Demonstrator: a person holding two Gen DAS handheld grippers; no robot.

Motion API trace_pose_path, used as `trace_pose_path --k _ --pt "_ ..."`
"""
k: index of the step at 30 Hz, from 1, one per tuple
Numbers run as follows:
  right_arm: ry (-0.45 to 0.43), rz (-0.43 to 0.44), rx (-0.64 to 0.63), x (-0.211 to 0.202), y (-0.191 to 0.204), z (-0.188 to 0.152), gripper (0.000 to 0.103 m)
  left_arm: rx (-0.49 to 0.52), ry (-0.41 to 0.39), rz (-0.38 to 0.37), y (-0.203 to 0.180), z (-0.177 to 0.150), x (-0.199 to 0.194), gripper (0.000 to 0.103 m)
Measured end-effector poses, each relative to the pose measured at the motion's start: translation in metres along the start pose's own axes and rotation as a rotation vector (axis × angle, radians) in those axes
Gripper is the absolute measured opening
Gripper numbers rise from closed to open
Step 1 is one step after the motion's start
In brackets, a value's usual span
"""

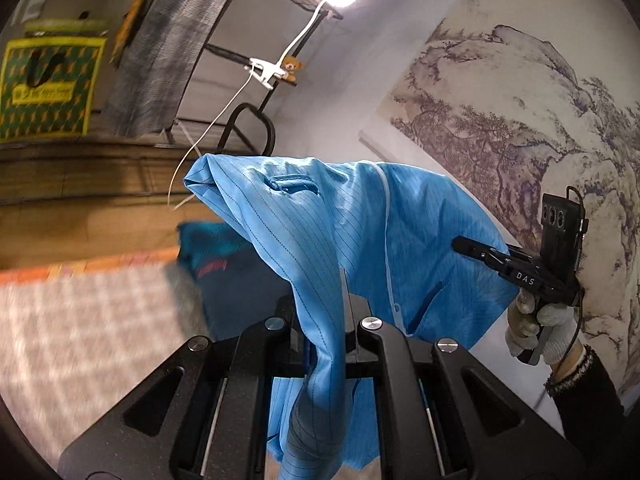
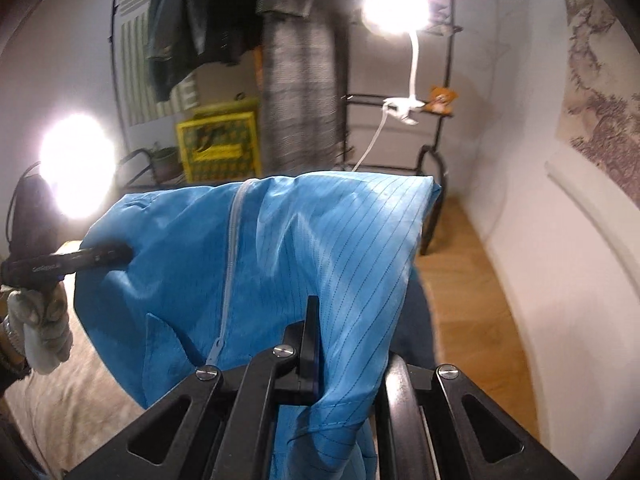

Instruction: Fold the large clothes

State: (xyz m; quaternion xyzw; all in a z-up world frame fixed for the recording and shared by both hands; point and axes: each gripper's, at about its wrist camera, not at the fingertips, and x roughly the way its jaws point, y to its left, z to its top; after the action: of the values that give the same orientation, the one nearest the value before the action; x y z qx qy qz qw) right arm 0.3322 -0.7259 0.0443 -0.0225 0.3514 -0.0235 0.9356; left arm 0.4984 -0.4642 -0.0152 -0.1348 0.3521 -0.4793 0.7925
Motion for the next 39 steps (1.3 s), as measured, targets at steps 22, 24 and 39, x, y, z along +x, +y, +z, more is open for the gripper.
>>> trace_pose_path --k 22,24,39 --pt "0.105 -0.155 0.032 0.147 -0.079 -0.003 0.039 -0.03 0.042 0.26 0.067 0.001 0.115 0.013" --pt "0.124 -0.256 0.054 0.153 -0.091 -0.011 0.039 -0.051 0.047 0.287 0.074 -0.002 0.119 0.021" --pt "0.091 -0.329 0.128 0.114 -0.102 -0.024 0.038 -0.065 0.017 0.342 0.065 0.003 0.067 0.032"
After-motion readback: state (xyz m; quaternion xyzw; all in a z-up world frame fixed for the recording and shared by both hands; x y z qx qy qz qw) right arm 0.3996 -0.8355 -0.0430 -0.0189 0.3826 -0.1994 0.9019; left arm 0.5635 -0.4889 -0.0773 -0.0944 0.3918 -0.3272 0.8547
